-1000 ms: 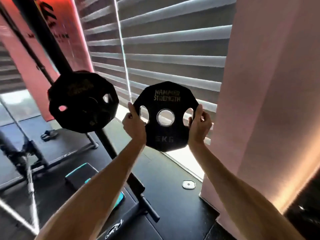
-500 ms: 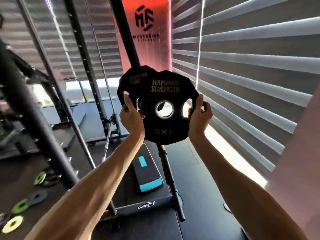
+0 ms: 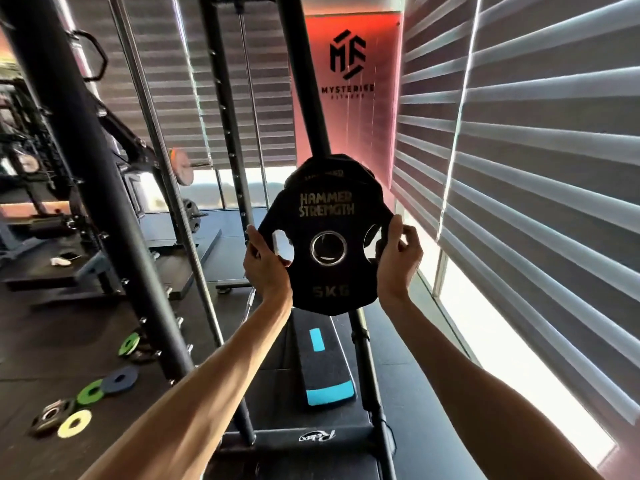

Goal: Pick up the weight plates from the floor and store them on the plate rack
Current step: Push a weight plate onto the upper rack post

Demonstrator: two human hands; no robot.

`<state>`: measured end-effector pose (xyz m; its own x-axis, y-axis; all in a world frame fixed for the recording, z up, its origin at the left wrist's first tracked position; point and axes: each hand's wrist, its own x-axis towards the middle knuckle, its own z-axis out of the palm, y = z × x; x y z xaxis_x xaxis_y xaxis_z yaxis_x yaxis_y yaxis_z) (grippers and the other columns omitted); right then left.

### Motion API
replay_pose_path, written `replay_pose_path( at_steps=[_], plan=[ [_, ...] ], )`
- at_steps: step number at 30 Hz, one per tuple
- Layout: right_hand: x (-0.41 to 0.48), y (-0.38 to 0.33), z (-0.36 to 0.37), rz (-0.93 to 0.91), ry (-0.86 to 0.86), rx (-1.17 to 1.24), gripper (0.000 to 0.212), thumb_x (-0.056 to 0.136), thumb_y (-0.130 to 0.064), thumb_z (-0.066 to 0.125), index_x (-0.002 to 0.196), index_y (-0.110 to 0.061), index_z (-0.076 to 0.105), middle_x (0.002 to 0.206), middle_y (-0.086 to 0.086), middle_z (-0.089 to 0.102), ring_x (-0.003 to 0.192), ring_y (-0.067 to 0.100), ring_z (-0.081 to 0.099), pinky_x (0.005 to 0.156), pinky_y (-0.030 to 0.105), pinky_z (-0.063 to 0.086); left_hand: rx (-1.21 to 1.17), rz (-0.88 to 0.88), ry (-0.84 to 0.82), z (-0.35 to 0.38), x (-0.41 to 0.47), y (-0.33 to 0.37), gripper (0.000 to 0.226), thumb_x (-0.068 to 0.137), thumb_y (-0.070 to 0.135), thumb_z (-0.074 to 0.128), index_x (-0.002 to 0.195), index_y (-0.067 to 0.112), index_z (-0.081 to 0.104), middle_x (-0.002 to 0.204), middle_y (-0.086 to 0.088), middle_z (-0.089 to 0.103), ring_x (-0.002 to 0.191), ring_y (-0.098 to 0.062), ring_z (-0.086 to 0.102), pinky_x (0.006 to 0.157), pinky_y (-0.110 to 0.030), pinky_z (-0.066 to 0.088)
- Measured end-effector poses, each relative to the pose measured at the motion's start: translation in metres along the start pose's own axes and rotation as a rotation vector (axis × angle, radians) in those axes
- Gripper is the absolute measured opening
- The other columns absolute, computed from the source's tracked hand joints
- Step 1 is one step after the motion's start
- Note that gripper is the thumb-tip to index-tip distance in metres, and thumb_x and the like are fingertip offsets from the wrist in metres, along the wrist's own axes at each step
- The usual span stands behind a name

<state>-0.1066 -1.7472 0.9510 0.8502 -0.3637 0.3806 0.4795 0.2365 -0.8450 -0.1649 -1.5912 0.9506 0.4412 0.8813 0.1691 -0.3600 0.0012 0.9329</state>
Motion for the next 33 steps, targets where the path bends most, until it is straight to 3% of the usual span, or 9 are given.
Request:
replay_pose_path(
  at_steps=[6, 13, 15, 17, 20, 22, 27, 30, 33],
  plan=[
    [0.021, 0.01, 0.0, 0.009, 0.001, 0.008, 0.037, 0.094, -0.055, 0.054, 0.07, -0.027, 0.054, 0.055, 0.016, 0.044, 0.05, 0.027, 0.037, 0.052, 0.036, 0.037, -0.028, -0.001, -0.021, 0.021, 0.001, -0.004, 0.041, 0.098, 0.061, 0.039, 0.094, 0.032, 0.068, 0.087, 0.015, 0.071, 0.086, -0.005, 0.069, 0.08, -0.024, 0.053],
    [0.035, 0.03, 0.01, -0.09, -0.022, -0.05, 0.033, 0.101, -0.045, 0.047, 0.086, -0.017, 0.055, 0.061, 0.009, 0.053, 0.055, 0.019, 0.053, 0.055, 0.041, 0.049, -0.022, 0.049, -0.007, 0.032, 0.015, -0.017, 0.052, 0.101, 0.055, 0.034, 0.108, 0.013, 0.064, 0.094, 0.001, 0.07, 0.081, -0.005, 0.066, 0.067, -0.012, 0.048],
    [0.045, 0.036, 0.015, -0.104, -0.036, -0.077, 0.029, 0.103, -0.043, 0.045, 0.106, -0.017, 0.058, 0.078, -0.003, 0.063, 0.072, 0.008, 0.062, 0.071, 0.04, 0.054, -0.024, 0.052, -0.02, 0.036, 0.024, -0.022, 0.048, 0.101, 0.056, 0.033, 0.111, 0.016, 0.058, 0.1, 0.002, 0.069, 0.092, -0.011, 0.066, 0.082, -0.026, 0.052],
    [0.058, 0.045, 0.02, -0.087, -0.087, -0.116, 0.043, 0.1, -0.052, 0.041, 0.135, -0.027, 0.049, 0.119, -0.002, 0.065, 0.112, 0.01, 0.061, 0.096, 0.042, 0.051, -0.014, 0.065, -0.048, 0.041, 0.035, -0.03, 0.048, 0.099, 0.06, 0.032, 0.119, 0.023, 0.054, 0.116, 0.002, 0.067, 0.11, -0.016, 0.062, 0.099, -0.038, 0.049],
    [0.077, 0.054, 0.029, -0.073, -0.154, -0.167, 0.064, 0.098, -0.061, 0.037, 0.154, -0.035, 0.022, 0.158, -0.006, 0.032, 0.146, 0.014, 0.03, 0.117, 0.046, 0.031, 0.033, 0.08, -0.088, 0.05, 0.051, -0.04, 0.06, 0.1, 0.059, 0.028, 0.148, 0.023, 0.037, 0.152, -0.001, 0.043, 0.14, -0.018, 0.04, 0.117, -0.04, 0.032],
    [0.085, 0.058, 0.035, -0.063, -0.159, -0.185, 0.069, 0.097, -0.063, 0.034, 0.156, -0.035, 0.014, 0.162, -0.005, 0.023, 0.15, 0.016, 0.022, 0.119, 0.046, 0.026, 0.076, 0.078, -0.115, 0.057, 0.063, -0.044, 0.074, 0.096, 0.067, 0.025, 0.156, 0.024, 0.02, 0.161, -0.001, 0.027, 0.148, -0.018, 0.026, 0.122, -0.042, 0.024],
    [0.097, 0.077, 0.047, -0.061, -0.169, -0.192, 0.061, 0.102, -0.056, 0.026, 0.157, -0.036, 0.007, 0.164, -0.005, 0.016, 0.152, 0.018, 0.013, 0.121, 0.052, 0.02, 0.118, 0.047, -0.193, 0.077, 0.1, -0.055, 0.099, 0.076, 0.088, 0.021, 0.157, 0.033, 0.004, 0.165, -0.001, 0.015, 0.151, -0.021, 0.018, 0.122, -0.049, 0.019],
    [0.102, 0.086, 0.052, -0.043, -0.176, -0.17, 0.058, 0.104, -0.053, 0.024, 0.157, -0.036, 0.007, 0.163, -0.007, 0.018, 0.151, 0.016, 0.014, 0.121, 0.052, 0.02, 0.084, 0.02, -0.2, 0.085, 0.106, -0.06, 0.09, 0.083, 0.083, 0.022, 0.157, 0.035, 0.007, 0.164, 0.0, 0.018, 0.151, -0.022, 0.02, 0.123, -0.047, 0.019],
    [0.102, 0.086, 0.053, -0.059, -0.21, -0.112, 0.054, 0.108, -0.042, 0.025, 0.158, -0.029, 0.01, 0.156, -0.012, 0.031, 0.143, 0.004, 0.026, 0.117, 0.032, 0.026, 0.018, 0.055, -0.219, 0.089, 0.103, -0.058, 0.063, 0.103, 0.055, 0.023, 0.158, 0.027, 0.01, 0.164, -0.003, 0.019, 0.15, -0.021, 0.02, 0.12, -0.035, 0.018]
  ],
)
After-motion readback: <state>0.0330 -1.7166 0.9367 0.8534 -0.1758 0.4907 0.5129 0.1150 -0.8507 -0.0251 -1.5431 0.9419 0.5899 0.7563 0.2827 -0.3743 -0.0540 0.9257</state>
